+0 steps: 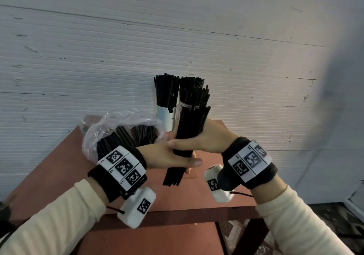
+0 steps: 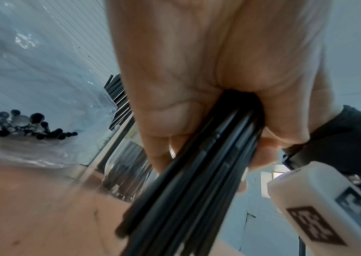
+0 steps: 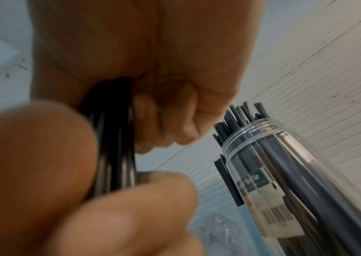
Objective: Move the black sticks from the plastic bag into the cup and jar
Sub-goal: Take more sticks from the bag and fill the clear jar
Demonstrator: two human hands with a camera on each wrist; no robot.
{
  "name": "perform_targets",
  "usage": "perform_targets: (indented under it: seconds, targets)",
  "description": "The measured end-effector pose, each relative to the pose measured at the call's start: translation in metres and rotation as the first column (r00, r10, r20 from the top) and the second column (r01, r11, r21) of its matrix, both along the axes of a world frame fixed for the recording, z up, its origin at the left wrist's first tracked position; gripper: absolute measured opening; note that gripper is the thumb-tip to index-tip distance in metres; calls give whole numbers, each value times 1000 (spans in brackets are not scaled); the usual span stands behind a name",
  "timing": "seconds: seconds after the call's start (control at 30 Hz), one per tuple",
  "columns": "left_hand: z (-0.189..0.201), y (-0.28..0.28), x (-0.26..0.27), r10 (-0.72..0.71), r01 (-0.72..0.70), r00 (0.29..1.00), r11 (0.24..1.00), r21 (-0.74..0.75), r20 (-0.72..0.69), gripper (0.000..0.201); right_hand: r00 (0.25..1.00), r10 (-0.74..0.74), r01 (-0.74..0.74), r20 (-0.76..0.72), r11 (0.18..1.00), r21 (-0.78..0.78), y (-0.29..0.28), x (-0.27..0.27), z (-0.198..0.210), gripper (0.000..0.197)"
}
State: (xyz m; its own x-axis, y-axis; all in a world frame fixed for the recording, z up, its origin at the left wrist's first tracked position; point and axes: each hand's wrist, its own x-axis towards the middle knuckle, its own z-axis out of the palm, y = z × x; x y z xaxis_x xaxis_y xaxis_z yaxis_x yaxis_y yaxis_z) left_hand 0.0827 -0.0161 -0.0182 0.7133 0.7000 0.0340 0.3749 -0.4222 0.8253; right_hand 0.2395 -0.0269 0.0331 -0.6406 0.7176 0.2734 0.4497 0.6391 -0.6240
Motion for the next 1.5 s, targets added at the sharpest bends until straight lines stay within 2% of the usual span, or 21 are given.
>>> perform_targets:
  seconds: [0.07,0.13,0.2,0.27,0.33,0.4,0.47,0.6,0.7,0.77,0.87,0.93,1.03,1.13,1.2,1.27,1.37,1.43,1.5]
  targets:
    - [2,7,3,40,-41,998,999,18,52,40,996,-44,49,-78,996,68,3,5,8,15]
    - [7,13,8,171,-180,974,983,44,149,63,973,-77,101,-218,989,103,9,14,25,12]
    - [13,18,14,346,-389,877,919,69,335,90,910,-135,185,-393,979,92,19,26,44,11]
    - [12,31,21,428,-522,781,847,99,454,106,825,-190,265,-532,962,67,35,38,62,9]
    - [10,49,29,466,-562,745,824,73,477,116,741,-216,288,-635,958,11,51,47,76,9]
    - [10,66,36,538,-587,722,809,-25,435,129,692,-239,285,-681,957,-47,68,53,84,13]
    - [10,77,40,567,-579,717,808,-105,407,128,686,-262,287,-679,955,-79,82,56,88,13]
    - [0,90,37,550,-576,728,815,-71,409,90,691,-331,341,-643,933,-113,108,59,84,9]
    - [-4,94,30,569,-594,726,802,-66,385,88,707,-377,394,-599,913,-109,121,61,85,9]
    - [-6,95,28,557,-590,724,806,-54,406,87,743,-392,391,-542,912,-123,127,60,87,11]
    - [-9,97,28,547,-589,728,808,-31,412,79,849,-386,373,-361,922,-110,131,49,89,24]
    - [-10,99,28,545,-586,722,809,-42,427,79,900,-386,385,-203,922,-48,130,41,86,21]
    - [-11,100,29,544,-576,710,814,-78,447,82,928,-372,373,-26,927,34,130,32,74,25]
    - [-12,100,28,548,-579,710,812,-75,442,83,919,-386,383,74,922,52,127,29,55,49]
    - [-13,101,28,551,-583,711,809,-71,437,85,896,-439,433,70,897,90,123,29,46,52]
    - [-13,102,27,556,-584,713,808,-77,427,87,897,-442,442,-25,890,116,118,30,38,51]
    - [-12,102,27,553,-585,719,808,-63,421,84,892,-360,426,-274,871,243,110,25,33,80]
    - [-11,101,27,552,-589,719,807,-51,422,81,913,-292,390,-284,828,403,110,18,29,72]
    - [-12,101,27,548,-593,725,805,-28,417,78,937,-314,345,-151,778,525,113,12,24,51]
